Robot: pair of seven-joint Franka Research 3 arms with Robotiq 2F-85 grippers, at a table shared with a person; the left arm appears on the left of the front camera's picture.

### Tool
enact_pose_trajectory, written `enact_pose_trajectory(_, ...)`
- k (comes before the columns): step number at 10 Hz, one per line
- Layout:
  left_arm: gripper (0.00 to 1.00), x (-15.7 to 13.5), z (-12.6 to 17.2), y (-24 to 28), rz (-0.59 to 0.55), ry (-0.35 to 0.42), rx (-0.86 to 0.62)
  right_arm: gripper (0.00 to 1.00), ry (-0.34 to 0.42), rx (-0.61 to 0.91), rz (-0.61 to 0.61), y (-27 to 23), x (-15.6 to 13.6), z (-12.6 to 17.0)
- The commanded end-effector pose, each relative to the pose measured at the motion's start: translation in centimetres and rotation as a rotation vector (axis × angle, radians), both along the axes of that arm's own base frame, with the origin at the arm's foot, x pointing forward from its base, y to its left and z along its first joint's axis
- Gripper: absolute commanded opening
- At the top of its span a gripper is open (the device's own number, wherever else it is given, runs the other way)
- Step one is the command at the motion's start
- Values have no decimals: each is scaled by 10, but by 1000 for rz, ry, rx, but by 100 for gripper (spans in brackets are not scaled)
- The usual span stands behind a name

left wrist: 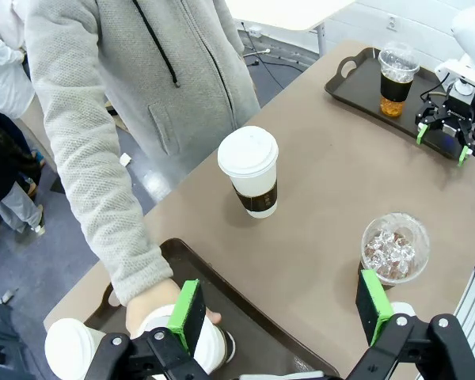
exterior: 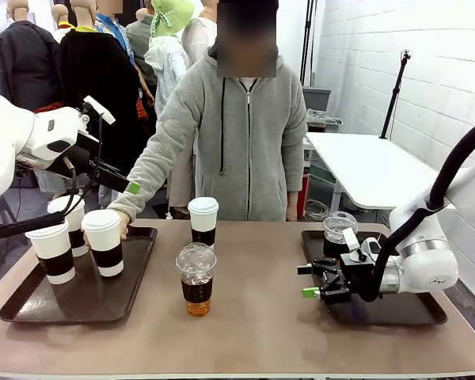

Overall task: Distribute the coffee onto the tray.
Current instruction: Pick up another iced Americano from the middle of the table and place it on the right Handle tray.

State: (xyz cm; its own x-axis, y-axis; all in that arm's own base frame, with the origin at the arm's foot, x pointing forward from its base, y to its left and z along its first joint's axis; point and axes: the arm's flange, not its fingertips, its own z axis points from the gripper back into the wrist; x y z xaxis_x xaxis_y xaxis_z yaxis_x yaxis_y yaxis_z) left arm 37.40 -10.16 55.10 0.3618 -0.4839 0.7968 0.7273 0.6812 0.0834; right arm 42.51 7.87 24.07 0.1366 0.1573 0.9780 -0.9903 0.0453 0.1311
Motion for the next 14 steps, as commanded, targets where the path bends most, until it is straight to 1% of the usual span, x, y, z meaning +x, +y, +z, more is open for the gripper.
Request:
enact_pose_trajectory(1,100,1,0,1,5,2,0,100,9,-4,5,1,-1,-1)
enact_pose_trajectory(5,100,1,0,1,5,2,0,100,2,0,0,0,0,-1)
enact_pose_trajectory(6,100,1,0,1,5,2,0,100,8,-13,-10,10,2,0)
enact_pose_trajectory(9,100,1,0,1,5,2,0,100,-13,4,-29,39,-4,3)
enact_pose_trajectory(14,100,1,0,1,5,2,0,100,-44,21,-2,90,-16,10)
